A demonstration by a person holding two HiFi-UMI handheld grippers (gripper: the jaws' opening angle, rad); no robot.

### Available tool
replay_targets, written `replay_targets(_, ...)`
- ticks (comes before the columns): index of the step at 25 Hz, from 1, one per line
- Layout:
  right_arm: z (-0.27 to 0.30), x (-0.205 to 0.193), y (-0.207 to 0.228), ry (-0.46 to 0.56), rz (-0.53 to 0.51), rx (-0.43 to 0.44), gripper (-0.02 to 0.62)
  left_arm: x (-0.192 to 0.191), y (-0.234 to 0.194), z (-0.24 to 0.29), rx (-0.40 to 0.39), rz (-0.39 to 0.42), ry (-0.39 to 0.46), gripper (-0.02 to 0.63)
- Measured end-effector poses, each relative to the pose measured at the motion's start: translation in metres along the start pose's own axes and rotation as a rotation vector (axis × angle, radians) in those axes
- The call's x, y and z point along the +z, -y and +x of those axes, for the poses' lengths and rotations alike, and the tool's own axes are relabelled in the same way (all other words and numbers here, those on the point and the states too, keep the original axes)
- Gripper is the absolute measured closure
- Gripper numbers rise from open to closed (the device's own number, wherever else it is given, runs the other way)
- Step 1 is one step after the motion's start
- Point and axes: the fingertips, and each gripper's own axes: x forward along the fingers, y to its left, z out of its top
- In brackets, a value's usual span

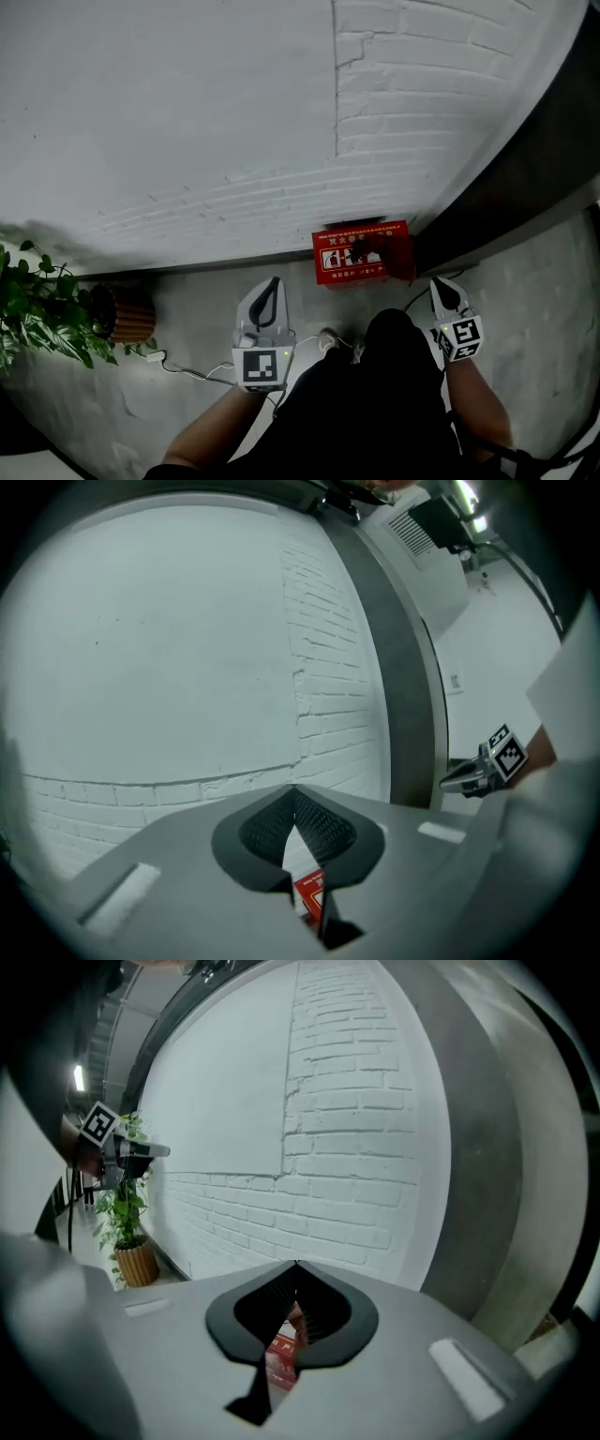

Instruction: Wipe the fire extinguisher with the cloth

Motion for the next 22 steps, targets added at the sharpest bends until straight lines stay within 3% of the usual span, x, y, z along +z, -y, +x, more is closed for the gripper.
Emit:
replay_targets(3, 0.025, -0.007, 0.007, -0.059, 0.000, 0.015, 0.592, 0.005, -0.013, -0.002, 0.016, -0.029, 0.016, 0.606)
replay_targets(8, 0.082, -0.056, 0.033, -0.225, 0.051, 0.000, 0.592, -0.024, -0.043, -0.006, 0.132, -0.075, -0.077, 0.606)
replay_targets(12, 0.132, -0.084, 0.020, -0.330, 0.032, 0.126, 0.592, -0.014, -0.069, -0.016, 0.229, -0.061, -0.112, 0.606)
replay_targets(17, 0.189, -0.136, 0.006, -0.503, -0.030, 0.263, 0.591, -0.005, -0.097, -0.012, 0.319, 0.041, -0.168, 0.606)
replay_targets(18, 0.199, -0.145, 0.006, -0.530, -0.046, 0.275, 0.577, -0.006, -0.099, -0.011, 0.340, 0.044, -0.184, 0.606)
replay_targets(20, 0.220, -0.161, 0.010, -0.562, -0.083, 0.283, 0.463, -0.008, -0.102, -0.009, 0.376, 0.040, -0.217, 0.606)
replay_targets(22, 0.238, -0.174, 0.015, -0.581, -0.116, 0.287, 0.445, -0.010, -0.102, -0.008, 0.394, 0.056, -0.246, 0.606)
